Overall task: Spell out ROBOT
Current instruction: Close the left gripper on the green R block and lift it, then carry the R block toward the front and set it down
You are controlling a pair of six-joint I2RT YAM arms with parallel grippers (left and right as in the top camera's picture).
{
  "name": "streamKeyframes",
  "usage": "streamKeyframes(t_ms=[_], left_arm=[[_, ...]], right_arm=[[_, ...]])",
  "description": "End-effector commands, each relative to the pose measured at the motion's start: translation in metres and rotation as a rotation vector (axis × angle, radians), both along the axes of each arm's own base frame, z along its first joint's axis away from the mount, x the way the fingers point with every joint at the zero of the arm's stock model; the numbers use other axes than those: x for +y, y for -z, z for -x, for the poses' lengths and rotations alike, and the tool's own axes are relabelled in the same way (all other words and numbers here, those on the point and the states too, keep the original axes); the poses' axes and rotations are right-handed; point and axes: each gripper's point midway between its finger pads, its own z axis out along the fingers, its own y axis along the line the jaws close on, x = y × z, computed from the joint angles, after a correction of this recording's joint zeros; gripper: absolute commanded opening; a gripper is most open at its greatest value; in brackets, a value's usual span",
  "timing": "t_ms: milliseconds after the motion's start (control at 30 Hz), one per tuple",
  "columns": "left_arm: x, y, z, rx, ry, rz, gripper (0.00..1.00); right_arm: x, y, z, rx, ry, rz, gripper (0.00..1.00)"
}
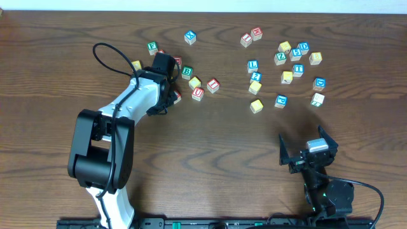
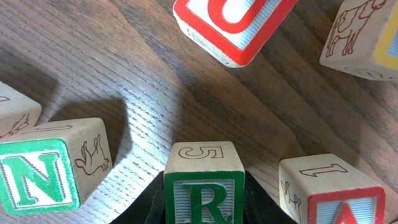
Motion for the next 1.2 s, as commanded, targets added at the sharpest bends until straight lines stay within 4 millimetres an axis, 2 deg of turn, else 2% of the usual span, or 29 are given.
streamKeyframes(t_ms=[0, 100, 167, 267, 367, 467, 500, 667, 833, 967, 1033, 1100, 1167], left_arm=[[0.004, 0.002, 0.003, 0.011, 0.035, -0.026, 0.12], [-0.001, -0.012, 0.002, -0.003, 0.121, -0.013, 0.11], [-0.006, -0.04, 0.007, -0.029, 0.233, 0.003, 0.11], [-0.004, -0.067, 0.016, -0.049, 0.296, -0.01, 0.11], [-0.003, -0.103, 0.033, -0.087, 0.357, -0.008, 0.11], [-0.006, -0.119, 0.05, -0.077, 0.399, -0.014, 0.11], [-0.01, -0.119, 0.055, -0.067, 0.425, -0.017, 0.11], [-0.059, -0.115, 0.087, -0.004, 0.624, -0.002, 0.08], [-0.075, -0.108, 0.108, 0.044, 0.685, -0.013, 0.08], [-0.065, -0.067, 0.128, 0.106, 0.617, -0.015, 0.08], [-0.066, -0.042, 0.137, 0.108, 0.579, 0.027, 0.08], [-0.073, -0.028, 0.144, 0.095, 0.566, 0.09, 0.07], [-0.072, -0.022, 0.146, 0.072, 0.55, 0.102, 0.07]], right_arm=[[0.0, 0.001, 0.0, 0.004, 0.001, -0.01, 0.99], [0.0, 0.001, 0.0, 0.004, 0.001, -0.01, 0.99], [0.0, 0.001, 0.0, 0.004, 0.001, -0.01, 0.99], [0.0, 0.001, 0.0, 0.004, 0.001, -0.01, 0.99], [0.0, 0.001, 0.0, 0.004, 0.001, -0.01, 0.99], [0.0, 0.001, 0.0, 0.004, 0.001, -0.01, 0.99], [0.0, 0.001, 0.0, 0.004, 0.001, -0.01, 0.99], [0.0, 0.001, 0.0, 0.004, 0.001, -0.01, 0.99], [0.0, 0.001, 0.0, 0.004, 0.001, -0.01, 0.99], [0.0, 0.001, 0.0, 0.004, 0.001, -0.01, 0.99], [0.0, 0.001, 0.0, 0.004, 0.001, -0.01, 0.99], [0.0, 0.001, 0.0, 0.004, 0.001, -0.01, 0.99], [0.0, 0.001, 0.0, 0.004, 0.001, -0.01, 0.99]])
